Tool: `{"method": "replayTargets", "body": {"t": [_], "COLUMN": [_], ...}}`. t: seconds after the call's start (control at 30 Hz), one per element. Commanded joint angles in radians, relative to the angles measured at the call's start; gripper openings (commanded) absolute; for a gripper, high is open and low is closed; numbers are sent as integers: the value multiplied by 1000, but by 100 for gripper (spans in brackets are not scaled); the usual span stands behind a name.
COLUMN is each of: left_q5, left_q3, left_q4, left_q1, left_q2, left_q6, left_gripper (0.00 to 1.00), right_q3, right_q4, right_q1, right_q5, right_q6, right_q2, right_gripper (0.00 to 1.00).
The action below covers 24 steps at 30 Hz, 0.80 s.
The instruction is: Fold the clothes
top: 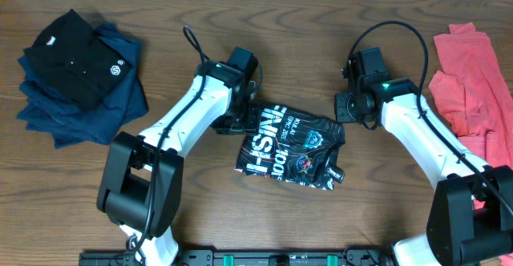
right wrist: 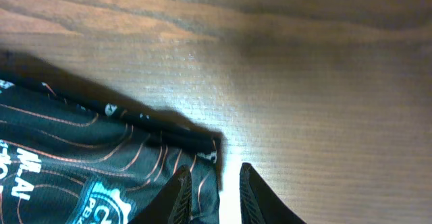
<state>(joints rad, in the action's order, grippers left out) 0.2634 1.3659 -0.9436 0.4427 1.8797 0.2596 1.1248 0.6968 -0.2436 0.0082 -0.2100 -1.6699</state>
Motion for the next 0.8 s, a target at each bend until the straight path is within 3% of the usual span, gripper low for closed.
{"method": "replayTargets", "body": {"t": [0.0, 0.4, 0.67, 0.77], "left_q5": [39, 39, 48, 124], "left_q3": [-32, -38, -38, -38], "left_q4": [17, 146, 144, 97], "left_q1": [24, 35, 34, 35], "left_q2": [6, 2, 2, 2], "left_q6": [8, -50, -48, -48], "left_gripper": [56, 58, 59, 59], "right_q3": [7, 5, 4, 4], "right_q4": [-21, 15, 31, -23], "right_q1": [0, -3, -6, -5], "right_q5": [10, -13, -49, -50], "right_q6": [51, 59, 60, 94], "right_q2": [-18, -18, -18, -19], "right_gripper": [22, 22, 21, 17]}}
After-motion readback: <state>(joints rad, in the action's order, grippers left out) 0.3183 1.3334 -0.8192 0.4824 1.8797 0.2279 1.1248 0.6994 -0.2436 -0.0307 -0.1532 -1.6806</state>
